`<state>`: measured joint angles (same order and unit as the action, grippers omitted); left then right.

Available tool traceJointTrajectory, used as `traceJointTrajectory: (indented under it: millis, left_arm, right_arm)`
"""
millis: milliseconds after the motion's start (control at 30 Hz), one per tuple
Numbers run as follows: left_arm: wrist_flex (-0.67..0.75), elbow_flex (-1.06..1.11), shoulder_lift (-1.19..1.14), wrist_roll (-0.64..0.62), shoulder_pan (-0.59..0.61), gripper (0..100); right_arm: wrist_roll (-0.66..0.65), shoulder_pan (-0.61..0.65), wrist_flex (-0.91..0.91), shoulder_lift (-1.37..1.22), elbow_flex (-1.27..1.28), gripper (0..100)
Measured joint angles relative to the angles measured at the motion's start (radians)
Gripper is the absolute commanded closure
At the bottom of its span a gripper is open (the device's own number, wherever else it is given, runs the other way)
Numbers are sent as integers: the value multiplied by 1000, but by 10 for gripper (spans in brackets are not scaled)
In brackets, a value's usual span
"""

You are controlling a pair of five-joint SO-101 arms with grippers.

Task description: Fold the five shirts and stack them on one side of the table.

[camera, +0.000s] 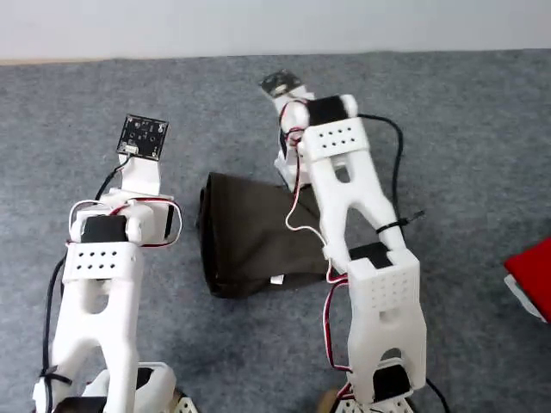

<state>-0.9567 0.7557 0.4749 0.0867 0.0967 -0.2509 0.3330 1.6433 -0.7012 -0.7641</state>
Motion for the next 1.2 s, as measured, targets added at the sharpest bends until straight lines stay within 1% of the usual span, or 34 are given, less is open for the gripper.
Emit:
traceJointTrajectory:
  millis: [67, 167, 267, 433, 533, 667, 800, 867, 1000, 1200]
  left_arm:
    - [0, 0, -2, -17, -34, 998]
    - [0, -2, -2, -34, -115, 998]
    - [18, -2, -2, -37, -183, 998]
    - [48, -2, -2, -38, -259, 998]
    - [91, 23, -3, -38, -282, 998]
    - [169, 91, -5, -38, -308, 998]
    - [192, 101, -21, -38, -353, 998]
    - [198, 103, -69, -38, -373, 998]
    - [184, 44, -221, -38, -376, 998]
    - [17, -169, -434, -38, -376, 998]
  right_arm:
    - [0, -6, 6, -41, 0, 974]
    - [0, -11, 3, -104, 0, 975]
    - [0, -34, -14, -118, 0, 990]
    - [0, -89, -23, -118, 0, 989]
    - [0, -112, -17, -115, 0, 989]
    - [0, -149, -11, -57, 0, 989]
    - [0, -215, -3, 54, -17, 989]
    - [0, -255, 32, 115, -18, 989]
    - [0, -325, 110, 209, -18, 989]
    - [0, -427, 110, 373, -12, 989]
